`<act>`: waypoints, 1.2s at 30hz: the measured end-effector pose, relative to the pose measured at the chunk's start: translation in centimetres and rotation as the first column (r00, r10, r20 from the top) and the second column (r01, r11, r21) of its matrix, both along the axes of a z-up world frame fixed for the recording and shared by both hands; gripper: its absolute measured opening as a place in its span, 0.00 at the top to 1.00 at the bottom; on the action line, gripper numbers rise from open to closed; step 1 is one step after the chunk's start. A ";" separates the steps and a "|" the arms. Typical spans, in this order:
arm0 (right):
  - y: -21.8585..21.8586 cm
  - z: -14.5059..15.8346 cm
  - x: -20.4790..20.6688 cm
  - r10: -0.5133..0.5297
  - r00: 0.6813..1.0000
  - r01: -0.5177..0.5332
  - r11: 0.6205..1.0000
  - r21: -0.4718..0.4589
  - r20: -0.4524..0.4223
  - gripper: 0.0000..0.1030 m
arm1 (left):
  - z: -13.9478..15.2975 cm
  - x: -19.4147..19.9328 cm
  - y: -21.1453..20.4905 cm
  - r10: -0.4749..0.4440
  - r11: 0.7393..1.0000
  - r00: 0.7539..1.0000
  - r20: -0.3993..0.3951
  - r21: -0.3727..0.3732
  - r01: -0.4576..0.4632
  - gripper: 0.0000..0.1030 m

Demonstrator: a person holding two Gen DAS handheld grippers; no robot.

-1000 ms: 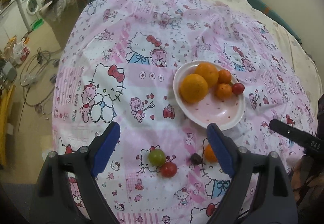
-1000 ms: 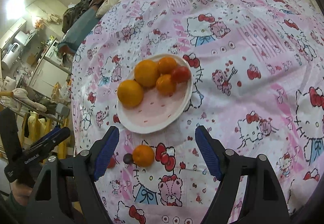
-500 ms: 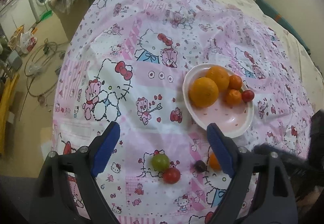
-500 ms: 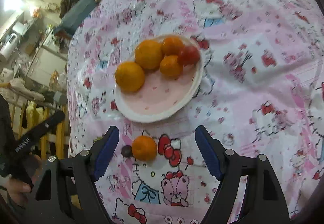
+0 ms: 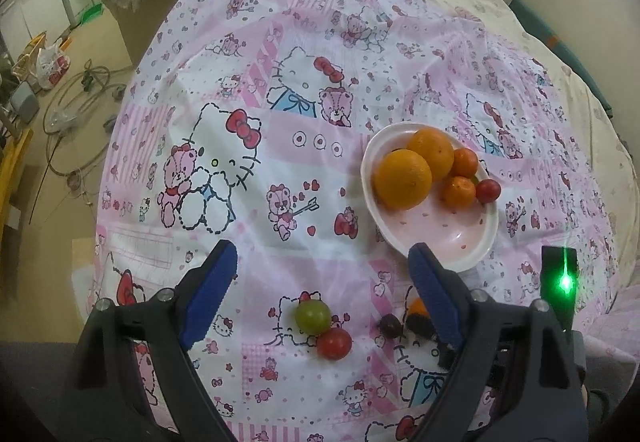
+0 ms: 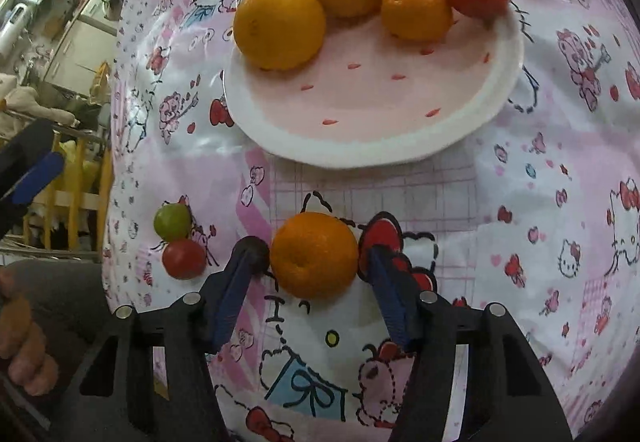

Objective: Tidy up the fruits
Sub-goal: 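Grasp the tangerine beside the plate with the right tool, then grasp a second dark plum with the left tool while the right holds the tangerine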

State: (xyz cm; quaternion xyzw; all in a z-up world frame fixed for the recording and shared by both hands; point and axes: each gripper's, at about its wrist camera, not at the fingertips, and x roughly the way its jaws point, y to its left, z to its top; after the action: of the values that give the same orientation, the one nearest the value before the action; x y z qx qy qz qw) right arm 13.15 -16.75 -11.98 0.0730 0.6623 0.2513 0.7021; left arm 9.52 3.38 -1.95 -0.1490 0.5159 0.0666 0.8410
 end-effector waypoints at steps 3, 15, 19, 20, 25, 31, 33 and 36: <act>-0.5 -0.1 0.3 -0.017 1.000 0.017 1.000 0.020 -0.012 0.56 | -0.1 0.0 0.0 0.007 1.000 1.000 -0.005 -0.003 -0.007 0.17; -5.2 3.3 0.8 -0.164 0.985 0.158 0.982 0.100 0.060 0.57 | -3.7 0.5 -4.0 -0.121 0.989 0.986 -0.113 -0.103 0.109 0.29; -7.7 4.3 0.9 -0.230 0.970 0.220 0.968 0.120 0.076 0.57 | -6.0 1.0 -6.7 -0.189 0.980 0.962 -0.196 -0.099 0.172 0.50; -8.1 4.5 0.9 -0.242 0.967 0.231 0.965 0.125 0.080 0.57 | -6.6 1.2 -7.1 -0.197 0.978 0.956 -0.218 -0.108 0.177 0.56; -10.3 4.9 0.7 -0.286 0.954 0.273 0.953 0.135 0.089 0.57 | -8.7 2.2 -8.7 -0.205 0.978 0.935 -0.289 -0.107 0.182 0.58; -12.7 4.7 -0.3 -0.315 0.946 0.304 0.944 0.129 0.077 0.57 | -10.6 2.6 -10.5 -0.238 0.971 0.898 -0.369 -0.068 0.230 0.73; -13.0 4.8 -0.4 -0.318 0.944 0.306 0.943 0.128 0.085 0.57 | -10.9 2.7 -10.9 -0.241 0.968 0.890 -0.387 -0.035 0.247 0.82; -13.1 4.9 -0.4 -0.323 0.942 0.310 0.942 0.130 0.089 0.57 | -10.7 2.6 -11.3 -0.258 0.964 0.891 -0.373 -0.046 0.260 0.82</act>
State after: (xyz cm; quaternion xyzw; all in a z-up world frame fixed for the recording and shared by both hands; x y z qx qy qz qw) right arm 12.80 -29.81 -7.04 0.2045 0.5871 0.1760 0.7632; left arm 12.15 -7.92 -12.61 -0.0611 0.6823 -0.0174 0.7283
